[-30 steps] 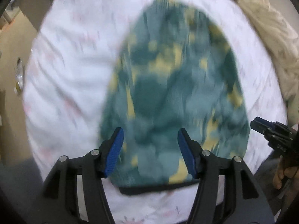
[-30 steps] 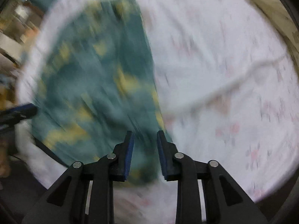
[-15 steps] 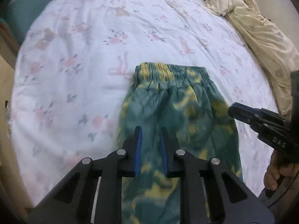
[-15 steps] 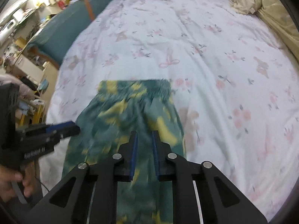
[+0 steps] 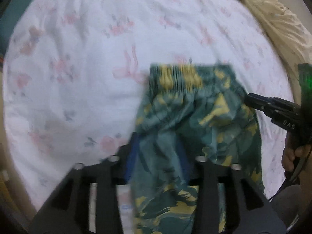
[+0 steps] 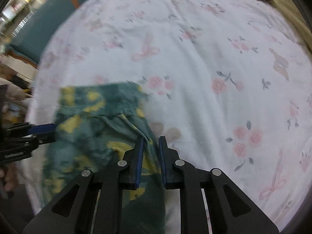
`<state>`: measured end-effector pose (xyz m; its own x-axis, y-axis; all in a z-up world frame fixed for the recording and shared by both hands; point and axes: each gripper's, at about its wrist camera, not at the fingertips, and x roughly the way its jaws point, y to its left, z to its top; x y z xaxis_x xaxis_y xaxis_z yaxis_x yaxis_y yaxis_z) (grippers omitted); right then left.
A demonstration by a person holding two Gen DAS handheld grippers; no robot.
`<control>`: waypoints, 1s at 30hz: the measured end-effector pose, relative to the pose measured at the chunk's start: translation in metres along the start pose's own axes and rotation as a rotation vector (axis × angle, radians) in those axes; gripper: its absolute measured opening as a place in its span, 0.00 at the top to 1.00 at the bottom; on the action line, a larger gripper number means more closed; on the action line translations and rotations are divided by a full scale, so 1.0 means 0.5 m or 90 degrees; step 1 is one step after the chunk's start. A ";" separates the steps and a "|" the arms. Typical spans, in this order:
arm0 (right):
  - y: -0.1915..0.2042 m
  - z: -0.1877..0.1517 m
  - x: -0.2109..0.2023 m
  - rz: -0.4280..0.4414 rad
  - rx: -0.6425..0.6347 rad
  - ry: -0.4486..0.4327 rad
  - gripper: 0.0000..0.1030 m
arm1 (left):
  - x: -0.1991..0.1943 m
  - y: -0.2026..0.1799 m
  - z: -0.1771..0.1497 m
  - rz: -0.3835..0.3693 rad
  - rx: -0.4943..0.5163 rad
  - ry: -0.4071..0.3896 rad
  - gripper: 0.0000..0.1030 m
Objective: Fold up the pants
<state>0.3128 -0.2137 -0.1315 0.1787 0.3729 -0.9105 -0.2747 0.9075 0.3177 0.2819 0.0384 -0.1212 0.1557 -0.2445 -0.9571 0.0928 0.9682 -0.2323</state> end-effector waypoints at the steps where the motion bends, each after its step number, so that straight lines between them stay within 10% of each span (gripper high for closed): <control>1: -0.006 0.011 -0.010 0.026 0.004 -0.008 0.79 | -0.016 0.002 0.008 0.000 0.009 -0.016 0.42; 4: -0.022 0.041 -0.037 0.065 0.023 -0.037 0.47 | -0.028 0.007 0.038 -0.010 0.011 -0.041 0.37; 14: -0.022 0.106 0.063 0.097 0.044 0.019 0.47 | 0.068 0.013 0.108 -0.064 0.052 -0.020 0.41; 22: 0.005 0.087 0.077 0.103 0.009 0.004 0.72 | 0.083 0.053 0.120 -0.185 0.006 0.019 0.82; 30: 0.048 0.069 -0.019 0.097 -0.083 -0.057 0.80 | -0.048 -0.028 0.081 -0.124 0.137 -0.068 0.83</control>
<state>0.3369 -0.1887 -0.1061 0.2067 0.5249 -0.8257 -0.4236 0.8087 0.4081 0.3167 0.0285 -0.0877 0.2153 -0.4391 -0.8722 0.3350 0.8722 -0.3564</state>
